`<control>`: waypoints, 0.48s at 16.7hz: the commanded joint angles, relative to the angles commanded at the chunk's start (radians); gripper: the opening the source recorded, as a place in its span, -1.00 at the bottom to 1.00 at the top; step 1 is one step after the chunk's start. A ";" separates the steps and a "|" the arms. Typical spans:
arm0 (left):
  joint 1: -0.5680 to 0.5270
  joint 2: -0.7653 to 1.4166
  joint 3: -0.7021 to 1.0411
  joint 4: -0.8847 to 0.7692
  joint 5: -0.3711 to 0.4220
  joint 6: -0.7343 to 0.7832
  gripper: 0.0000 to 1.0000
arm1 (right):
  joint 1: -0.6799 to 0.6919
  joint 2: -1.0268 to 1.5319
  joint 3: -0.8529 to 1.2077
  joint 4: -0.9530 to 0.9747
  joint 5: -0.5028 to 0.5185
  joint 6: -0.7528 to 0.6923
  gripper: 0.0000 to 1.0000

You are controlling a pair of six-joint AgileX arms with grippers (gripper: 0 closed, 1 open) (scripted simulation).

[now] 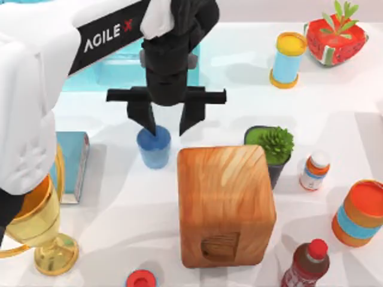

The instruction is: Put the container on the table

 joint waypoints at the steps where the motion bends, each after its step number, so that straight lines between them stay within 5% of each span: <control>1: 0.000 0.000 0.000 0.000 0.000 0.000 0.66 | 0.000 0.000 0.000 0.000 0.000 0.000 1.00; 3: 0.000 0.000 0.000 0.000 0.000 0.000 0.96 | 0.000 0.000 0.000 0.000 0.000 0.000 1.00; 8: 0.000 0.000 0.000 0.000 0.000 0.000 1.00 | 0.000 0.000 0.000 0.000 0.000 0.000 1.00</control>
